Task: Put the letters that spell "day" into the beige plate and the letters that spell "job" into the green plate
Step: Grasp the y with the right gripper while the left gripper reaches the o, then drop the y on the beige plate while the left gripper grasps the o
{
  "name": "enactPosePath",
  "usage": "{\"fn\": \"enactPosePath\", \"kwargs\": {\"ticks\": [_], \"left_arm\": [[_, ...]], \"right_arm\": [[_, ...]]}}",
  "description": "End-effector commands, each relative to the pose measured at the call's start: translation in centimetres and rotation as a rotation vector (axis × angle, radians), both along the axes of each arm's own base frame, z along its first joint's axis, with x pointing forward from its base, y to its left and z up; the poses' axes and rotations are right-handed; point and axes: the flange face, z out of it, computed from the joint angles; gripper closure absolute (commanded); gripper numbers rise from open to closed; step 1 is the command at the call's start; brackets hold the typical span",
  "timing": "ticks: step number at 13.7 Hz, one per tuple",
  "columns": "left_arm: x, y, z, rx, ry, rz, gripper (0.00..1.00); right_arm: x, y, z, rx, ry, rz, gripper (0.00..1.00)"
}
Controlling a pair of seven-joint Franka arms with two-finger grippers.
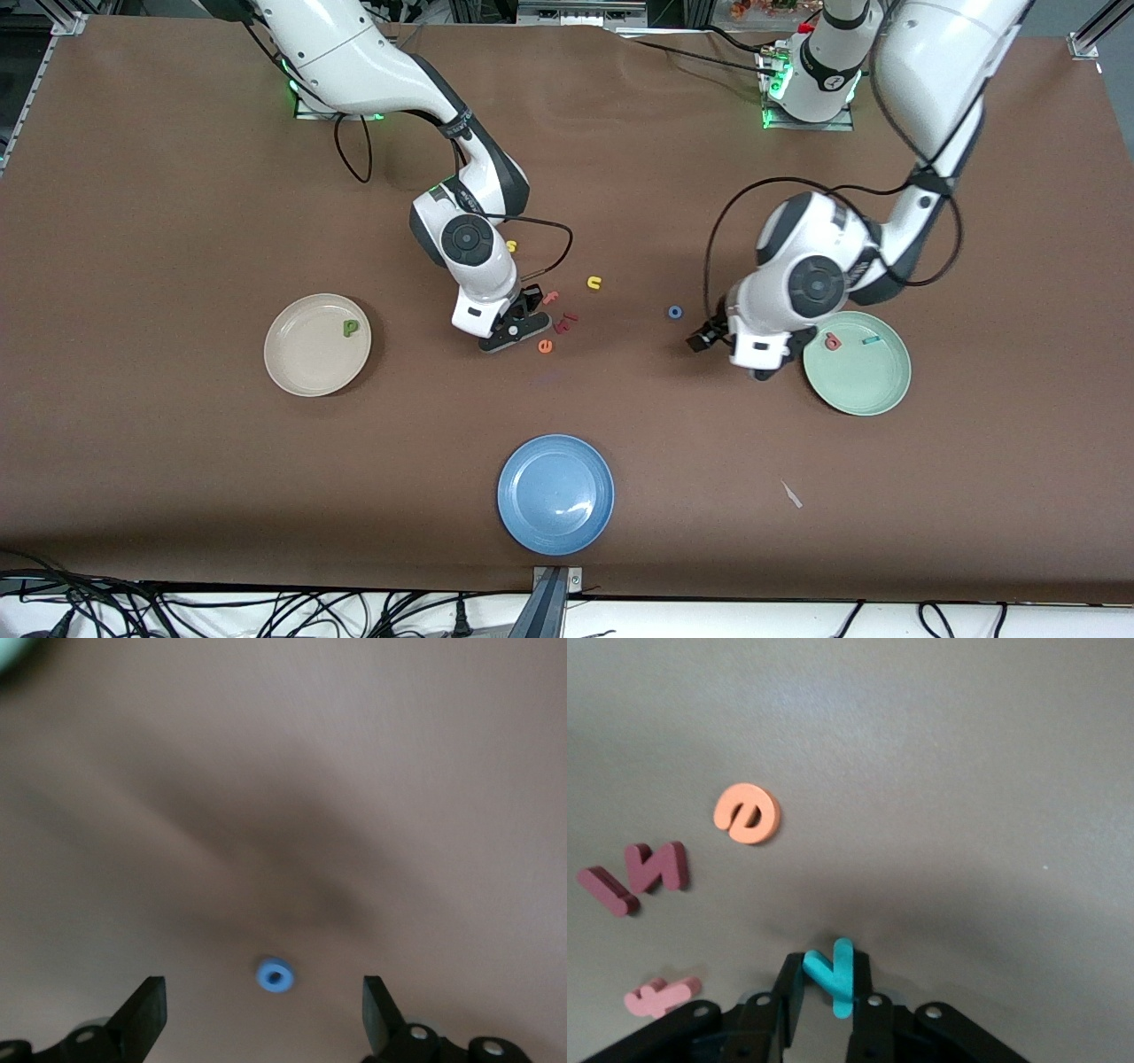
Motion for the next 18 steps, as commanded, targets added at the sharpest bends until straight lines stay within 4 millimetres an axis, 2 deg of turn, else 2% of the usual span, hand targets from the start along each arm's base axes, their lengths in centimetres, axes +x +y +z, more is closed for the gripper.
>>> {"fn": "enactPosePath", "kwargs": {"ticks": [1,3,4,6,8,9,10,13,15,17,18], "left_arm": [[-2.0,-1.2,-2.3,0.012,-0.016,0.016,0.08],[-3.3,-1.5,-3.9,0.034,-0.049,0.020,0.10],[-4.0,-2.0,-4.5,0.039,-0.064,0.013,0.13],[-4.9,-2.5,-5.3,0.043,-0.067,0.016,0.25],[-5.0,-2.6,-6.0,0.043,-0.056,0.016,0.39],[-5.2,-2.6,-6.5,0.044,-0.047,0.016,0.46],[-5.4,-2.9,-6.7,0.043,-0.045,0.010,0.49],[-5.5,-3.3,-7.4,0.032,-0.055,0.011,0.49],[-5.4,-3.3,-7.6,0.029,-0.058,0.021,0.49],[-5.5,-3.3,-7.9,0.029,-0.054,0.021,0.65],[-5.6,-3.3,-8.1,0.030,-0.050,0.019,0.74]], "right_arm": [[-0.3,-0.2,-0.5,-0.025,0.007,-0.001,0.79],[-0.1,-0.3,0.0,-0.023,0.001,0.000,0.79],[0.4,-0.8,1.0,-0.022,-0.012,-0.007,0.79],[1.5,-2.1,3.4,-0.042,-0.016,-0.020,0.79],[3.2,-4.8,6.9,-0.070,-0.017,-0.051,0.79],[4.2,-6.9,8.0,-0.093,-0.003,-0.074,0.79],[5.3,-9.5,8.9,-0.117,0.002,-0.089,0.79],[7.5,-17.3,9.9,-0.204,0.059,-0.096,0.79],[8.6,-23.1,9.4,-0.245,0.071,-0.080,0.79],[9.5,-29.1,7.8,-0.251,0.073,-0.121,0.79],[9.2,-30.9,6.5,-0.254,0.091,-0.144,0.78]]}}
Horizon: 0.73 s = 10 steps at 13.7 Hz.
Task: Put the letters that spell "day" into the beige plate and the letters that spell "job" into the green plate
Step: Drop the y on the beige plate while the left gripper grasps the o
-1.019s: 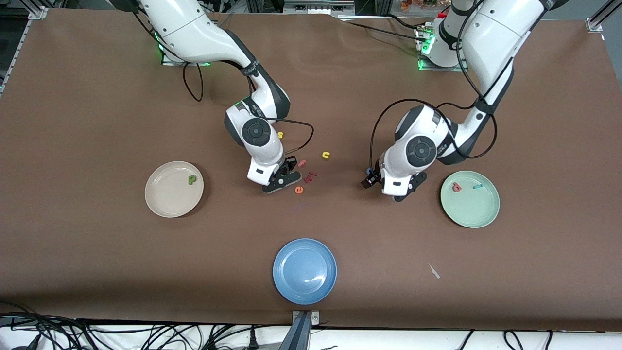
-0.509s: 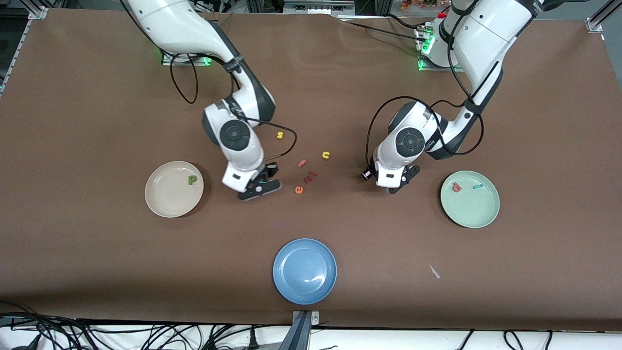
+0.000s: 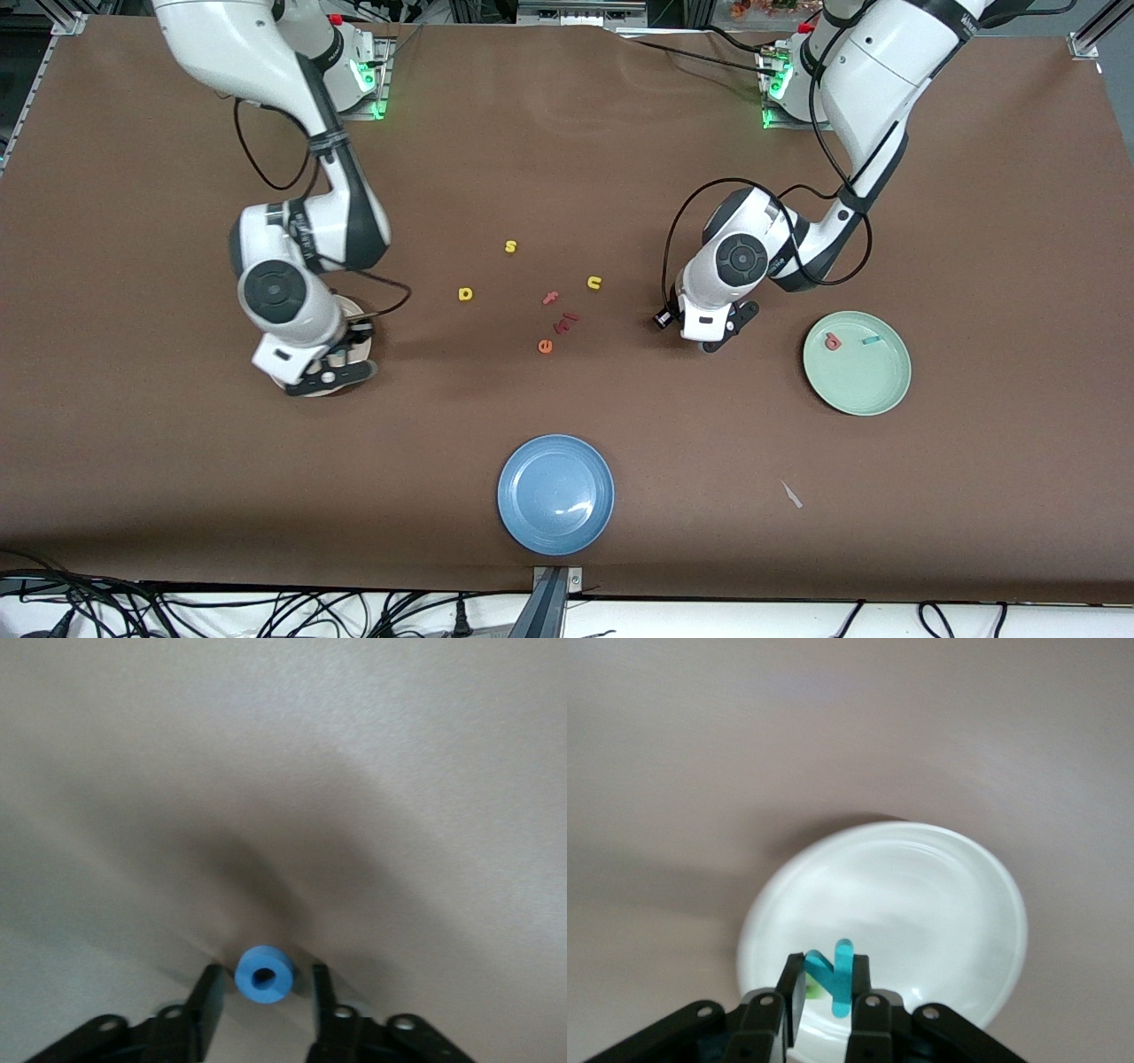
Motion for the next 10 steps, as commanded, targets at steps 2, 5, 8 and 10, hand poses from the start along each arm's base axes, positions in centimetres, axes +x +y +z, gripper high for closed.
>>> {"fn": "enactPosePath", "kwargs": {"ticks": [2,5,8,10], "left_arm": [[-0.2,0.0,-0.7,0.024,-0.004,-0.004,0.95],[0.9,1.1,3.3,0.077,-0.033,-0.048,1.00],[4.2,7.0,10.8,0.123,-0.085,-0.059,1.00],[6.1,13.2,11.2,0.126,-0.074,-0.065,1.00]], "right_arm": [[-1.8,-4.5,-4.3,0.007,0.043,-0.032,0.78],[-2.7,-6.9,-7.6,0.007,0.059,-0.077,0.70],[-2.6,-6.2,-6.5,0.041,0.057,-0.105,0.02],[-2.5,-5.0,-4.2,0.058,0.063,-0.110,0.01]]}}
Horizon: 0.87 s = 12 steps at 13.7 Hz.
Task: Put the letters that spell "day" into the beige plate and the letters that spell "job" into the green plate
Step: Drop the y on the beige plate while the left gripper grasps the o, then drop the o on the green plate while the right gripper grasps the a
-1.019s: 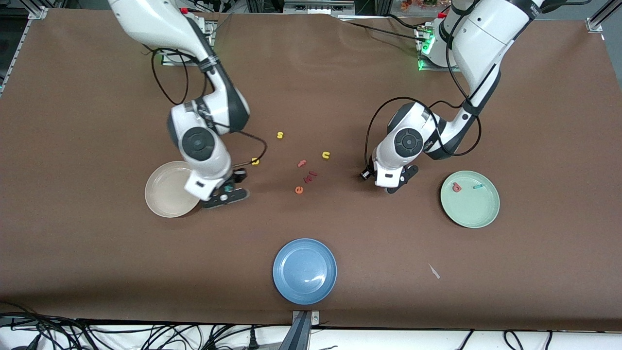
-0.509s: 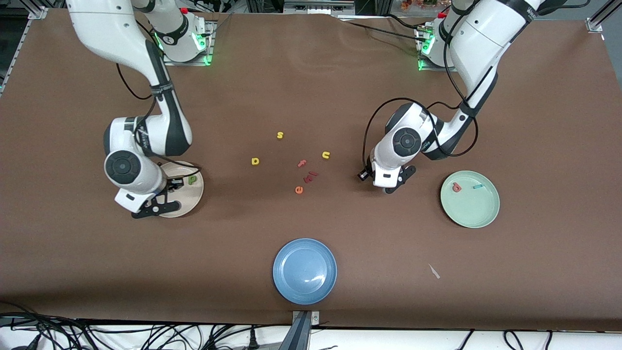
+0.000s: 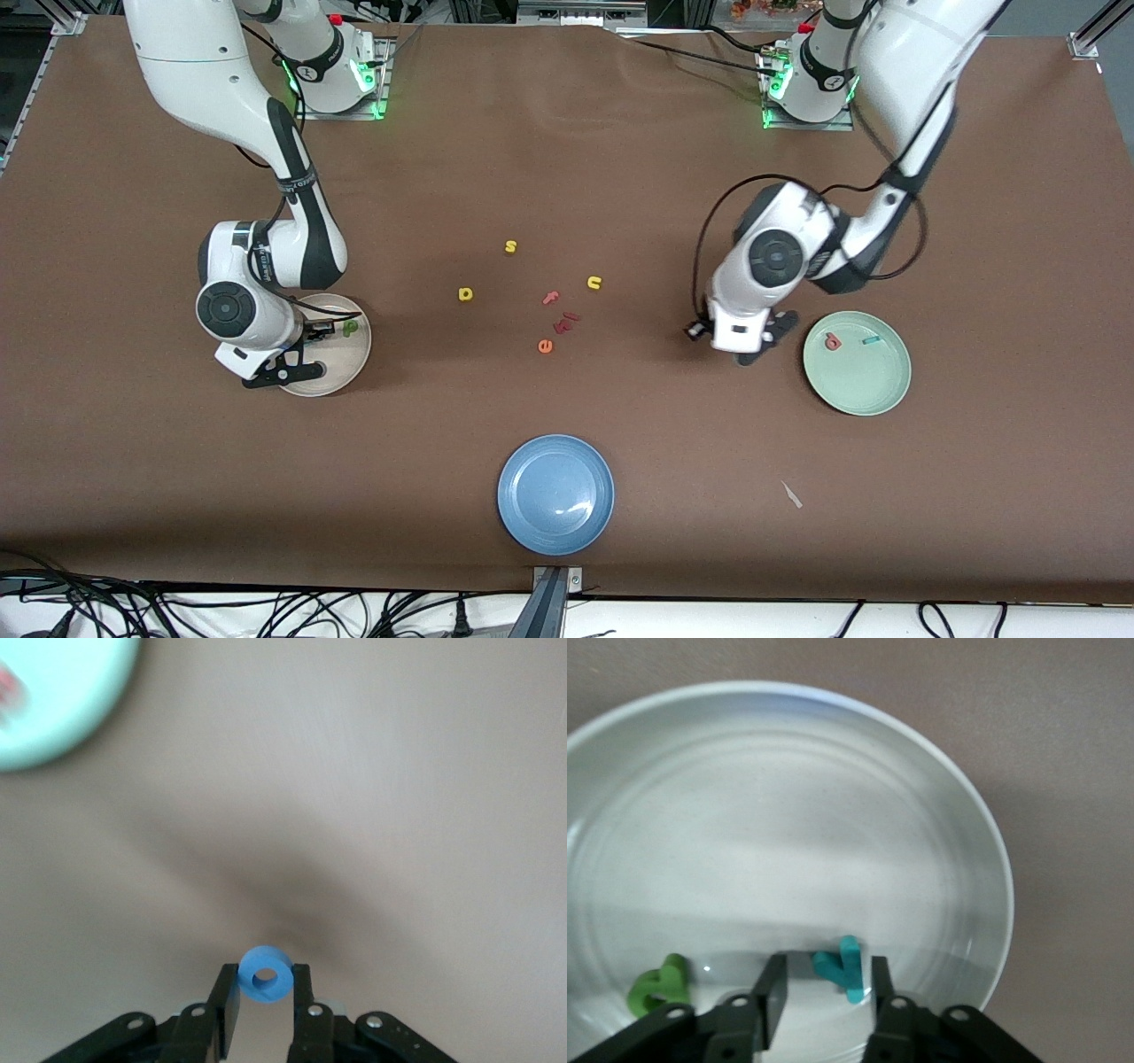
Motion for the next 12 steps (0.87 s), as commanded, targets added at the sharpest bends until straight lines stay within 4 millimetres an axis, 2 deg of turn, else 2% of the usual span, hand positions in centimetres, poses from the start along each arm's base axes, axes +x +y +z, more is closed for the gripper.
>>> {"fn": "enactPosePath", "kwargs": {"ticks": [1,3,4,6,7,8,9,10,11,12], "left_arm": [[1.6,8.8,0.9,0.018,0.007,-0.046,1.00],[2.3,14.9,-0.6,0.004,0.050,-0.088,1.00],[2.2,17.1,-1.6,-0.003,0.078,-0.122,1.00],[2.2,20.9,-3.7,-0.025,0.110,-0.167,1.00],[2.0,22.2,-4.5,-0.035,0.124,-0.175,1.00],[1.8,22.6,-5.0,-0.041,0.133,-0.182,1.00],[1.7,22.7,-5.1,-0.043,0.137,-0.182,0.94],[1.7,22.6,-5.4,-0.044,0.142,-0.178,0.68],[1.7,22.6,-5.3,-0.044,0.140,-0.181,0.31],[2.0,23.2,-4.9,-0.042,0.131,-0.172,0.00]], "right_arm": [[-0.4,2.8,4.0,0.049,0.024,-0.031,0.01],[-1.1,6.5,6.0,0.063,0.023,-0.129,0.01],[-1.6,8.4,6.9,0.070,0.019,-0.176,0.01],[-2.6,11.5,6.9,0.074,0.020,-0.247,0.02],[-3.3,13.5,6.6,0.072,0.018,-0.296,0.03],[-4.3,15.7,6.3,0.073,0.019,-0.332,0.04],[-5.1,17.4,5.7,0.079,0.009,-0.363,0.04],[-6.2,18.9,4.9,0.091,-0.007,-0.387,0.04],[-7.4,20.7,4.1,0.111,-0.029,-0.410,0.05],[-8.5,22.0,3.3,0.128,-0.059,-0.432,0.05]]}}
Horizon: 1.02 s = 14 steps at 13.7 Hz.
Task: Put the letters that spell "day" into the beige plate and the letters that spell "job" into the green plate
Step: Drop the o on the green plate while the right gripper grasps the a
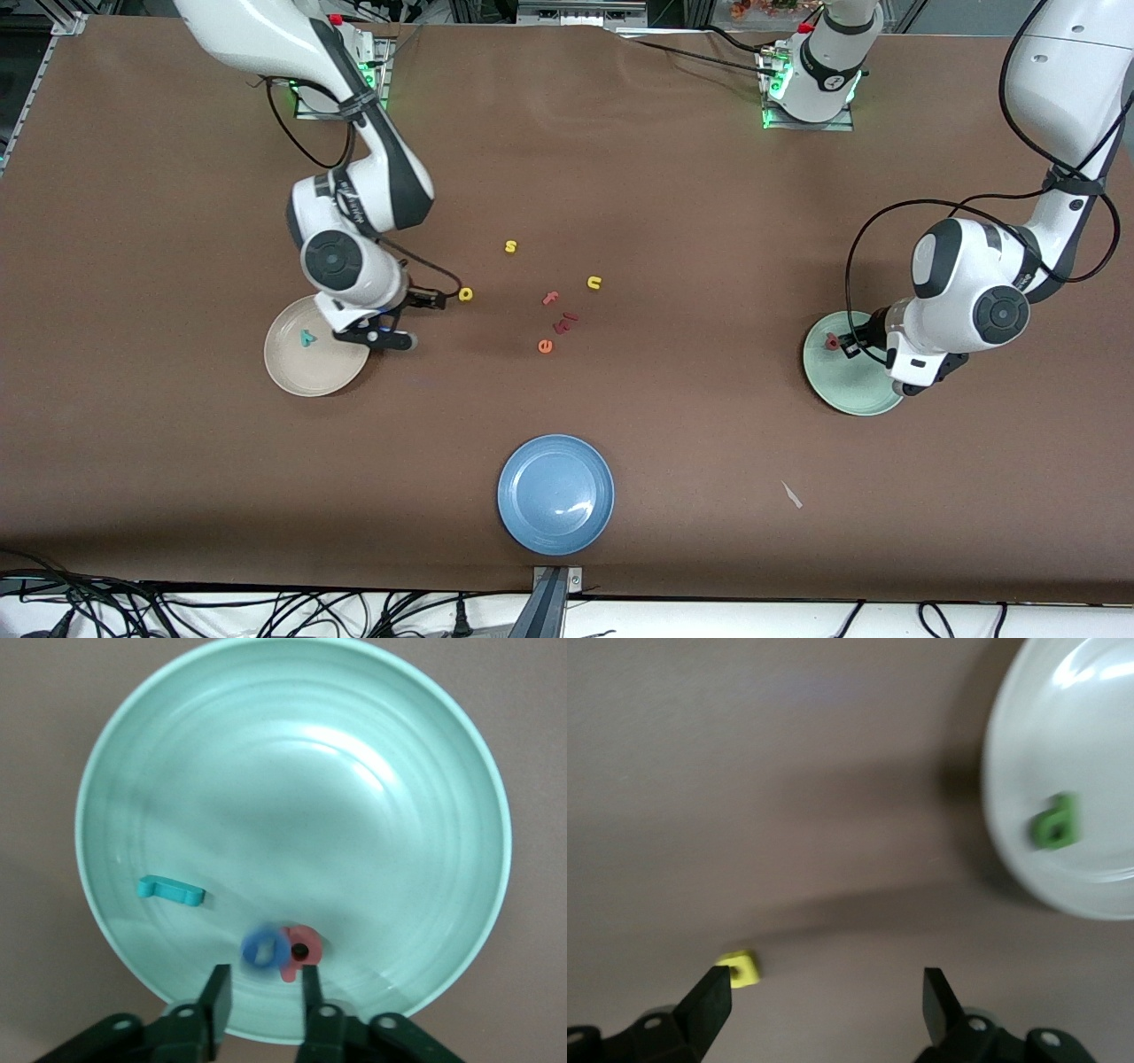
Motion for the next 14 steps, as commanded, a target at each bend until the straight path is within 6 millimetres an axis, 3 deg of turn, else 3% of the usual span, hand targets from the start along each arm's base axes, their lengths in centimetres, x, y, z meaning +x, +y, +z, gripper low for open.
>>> {"fn": "enactPosePath", "kwargs": {"ticks": [1,2,3,4,5,8,11,13,14], "left_arm": [[0.7,0.6,2.2,0.025,-0.021,-0.039,0.00],[1.3,0.9,4.3,0.030,-0.024,-0.075,0.00],[2.3,1.2,6.4,0.030,-0.008,-0.108,0.00],[3.6,1.8,9.4,0.032,0.001,-0.125,0.00],[4.5,2.0,12.4,0.030,0.014,-0.144,0.00],[6.4,2.2,20.1,0.026,-0.012,-0.191,0.01],[6.4,2.9,26.1,0.016,-0.048,-0.286,0.01],[6.0,3.6,28.5,0.011,-0.085,-0.362,0.01],[5.8,3.8,29.0,0.010,-0.090,-0.388,0.01]], "right_arm": [[-2.8,1.7,-2.3,0.035,-0.060,-0.059,0.09],[-3.5,1.8,-3.2,0.041,-0.076,-0.054,0.21],[-3.9,1.7,-4.1,0.042,-0.082,-0.055,0.24],[-4.1,1.7,-4.5,0.044,-0.086,-0.057,0.25],[-4.9,3.0,-4.9,0.045,-0.085,-0.039,0.27],[-5.5,4.6,-5.9,0.058,-0.119,-0.071,0.28],[-5.4,4.5,-6.0,0.056,-0.119,-0.072,0.42],[-5.5,4.5,-6.3,0.052,-0.116,-0.069,0.67],[-5.6,4.4,-6.5,0.047,-0.114,-0.062,0.73]]}}
